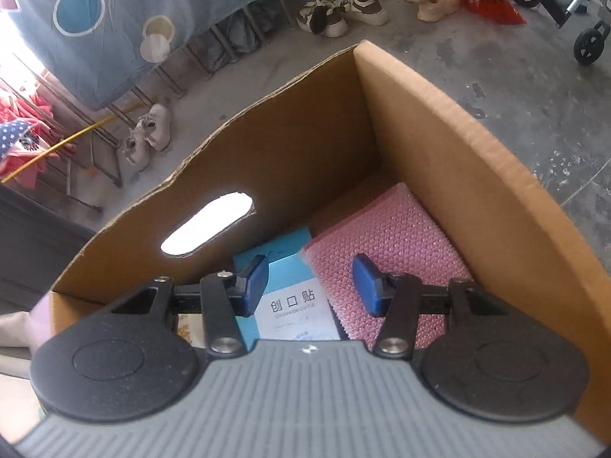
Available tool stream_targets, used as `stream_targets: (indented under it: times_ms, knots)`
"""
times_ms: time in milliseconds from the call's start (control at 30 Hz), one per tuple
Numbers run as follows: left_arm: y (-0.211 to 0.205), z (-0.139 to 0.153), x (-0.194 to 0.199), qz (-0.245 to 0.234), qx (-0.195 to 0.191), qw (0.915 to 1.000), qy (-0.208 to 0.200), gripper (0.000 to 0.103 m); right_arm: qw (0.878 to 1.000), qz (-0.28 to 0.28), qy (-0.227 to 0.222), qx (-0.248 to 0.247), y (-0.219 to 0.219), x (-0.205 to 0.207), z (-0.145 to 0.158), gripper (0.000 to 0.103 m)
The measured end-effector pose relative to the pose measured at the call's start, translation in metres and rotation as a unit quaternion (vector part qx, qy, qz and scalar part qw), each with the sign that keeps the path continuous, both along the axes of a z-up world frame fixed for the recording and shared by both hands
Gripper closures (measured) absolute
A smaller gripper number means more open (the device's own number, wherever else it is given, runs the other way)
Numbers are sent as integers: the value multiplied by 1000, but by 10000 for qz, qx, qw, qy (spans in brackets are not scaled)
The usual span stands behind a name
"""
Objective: Organize soft objects
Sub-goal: 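Move the right tool back to the blue wet-wipes pack and grasp it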
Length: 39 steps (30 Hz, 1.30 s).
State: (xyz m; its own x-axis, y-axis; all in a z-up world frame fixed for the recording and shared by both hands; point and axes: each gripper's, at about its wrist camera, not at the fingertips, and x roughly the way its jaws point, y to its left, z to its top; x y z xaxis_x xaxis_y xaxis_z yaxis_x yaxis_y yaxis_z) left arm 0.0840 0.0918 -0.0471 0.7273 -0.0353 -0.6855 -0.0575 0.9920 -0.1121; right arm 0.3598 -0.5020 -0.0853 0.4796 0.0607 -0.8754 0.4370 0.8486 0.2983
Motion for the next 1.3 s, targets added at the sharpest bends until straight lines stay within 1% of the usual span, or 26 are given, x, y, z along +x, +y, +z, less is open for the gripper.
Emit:
stream_targets:
  times_ms: [67, 100, 233, 367, 500, 633, 700, 800, 867, 933, 1000, 1067, 1167, 1267, 1300]
  knots:
    - [0, 0, 0, 0, -20, 10000, 1, 25, 10000, 28, 36, -42, 3, -1, 3, 54]
    - [0, 0, 0, -11, -36, 10000, 0, 25, 10000, 11, 25, 22, 4, -4, 6, 54]
    - [-1, 0, -5, -79, 15, 10000, -47, 23, 9972, -21, -242, 701, 0, -27, 22, 54]
    - [0, 3, -16, -193, 25, 9997, -156, 21, 9922, 263, -570, 1076, 10, -58, 53, 54]
    - [5, 9, -32, -270, 51, 9991, -319, 16, 9834, 643, -872, 1458, 31, -94, 85, 53]
    - [14, 14, -49, -291, 58, 9987, -410, 14, 9715, 1114, -1110, 1773, 65, -127, 112, 52]
    - [20, 17, -57, -293, -20, 9984, -478, 13, 9650, 1385, -1127, 1921, 85, -139, 121, 52]
    - [30, 18, -68, -314, -244, 9979, -508, 12, 9547, 1802, -1049, 2124, 121, -151, 128, 51]
    - [34, 20, -73, -292, -344, 9975, -548, 12, 9475, 2068, -980, 2233, 144, -154, 132, 51]
    - [36, 23, -75, -304, -351, 9967, -660, 12, 9389, 2361, -902, 2337, 173, -153, 135, 51]
    - [34, 29, -73, -313, -272, 9959, -806, 12, 9307, 2634, -818, 2405, 203, -149, 139, 50]
    - [31, 34, -65, -295, -103, 9953, -920, 12, 9225, 2915, -746, 2420, 233, -142, 142, 49]
    - [25, 39, -36, -147, 168, 9956, -906, 12, 9136, 3275, -592, 2335, 279, -123, 138, 47]
    - [23, 38, 6, -117, 156, 9974, -695, 11, 9111, 3452, -316, 2229, 316, -94, 125, 47]
    - [23, 37, 22, -138, 115, 9980, -600, 11, 9129, 3458, -243, 2156, 327, -83, 119, 47]
